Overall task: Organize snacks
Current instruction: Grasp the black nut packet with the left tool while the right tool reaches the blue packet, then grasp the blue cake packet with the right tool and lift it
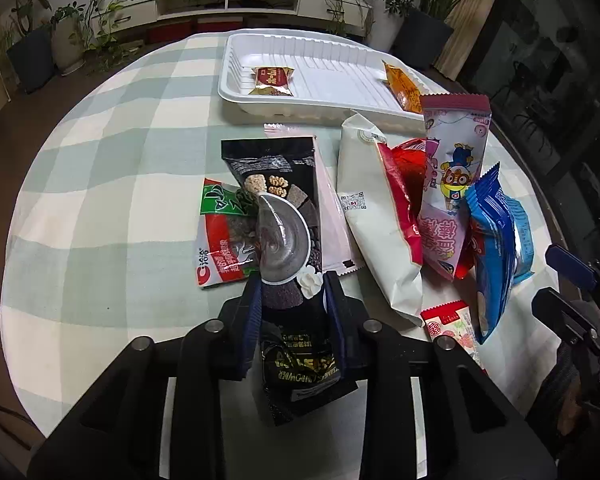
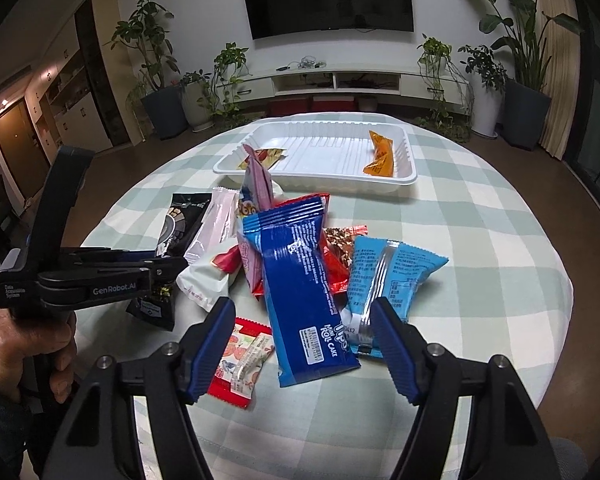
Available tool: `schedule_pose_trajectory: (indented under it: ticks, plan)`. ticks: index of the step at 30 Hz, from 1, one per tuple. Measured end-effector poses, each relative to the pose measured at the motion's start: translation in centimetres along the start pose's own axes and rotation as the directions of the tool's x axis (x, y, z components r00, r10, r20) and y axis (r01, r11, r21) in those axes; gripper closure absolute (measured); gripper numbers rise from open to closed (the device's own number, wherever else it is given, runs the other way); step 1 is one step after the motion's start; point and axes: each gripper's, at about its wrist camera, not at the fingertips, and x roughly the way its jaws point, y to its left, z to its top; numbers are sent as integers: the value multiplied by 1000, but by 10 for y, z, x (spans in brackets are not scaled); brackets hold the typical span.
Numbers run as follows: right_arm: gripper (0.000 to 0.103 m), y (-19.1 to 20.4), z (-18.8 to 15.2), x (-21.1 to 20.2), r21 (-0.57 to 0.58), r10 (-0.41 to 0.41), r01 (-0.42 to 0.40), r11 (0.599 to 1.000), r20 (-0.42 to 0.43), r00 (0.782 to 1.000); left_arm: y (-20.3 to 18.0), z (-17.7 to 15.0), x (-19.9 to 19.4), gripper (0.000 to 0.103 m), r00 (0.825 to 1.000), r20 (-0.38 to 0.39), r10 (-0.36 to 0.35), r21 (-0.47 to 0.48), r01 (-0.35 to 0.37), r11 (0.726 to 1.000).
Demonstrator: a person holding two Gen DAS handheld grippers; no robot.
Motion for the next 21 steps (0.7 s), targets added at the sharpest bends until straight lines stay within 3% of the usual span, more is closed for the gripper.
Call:
schedule_pose_trajectory:
  ticks: [6,13,21]
  plan:
    - [33,2,3,7,-19,2,-2,1000,-10,1000,4,-6,-2,80,1000,-4,-29,-5,29,1000]
    - [33,0,17,17,-47,5,-6,999,-22,1000,12,-21,-15,80,994,0,-112,-43,112,993]
    - [41,4,23,34,-79,29,-35,996,-70,997,17,-33,-26,80,987,16,-160,-72,161,984]
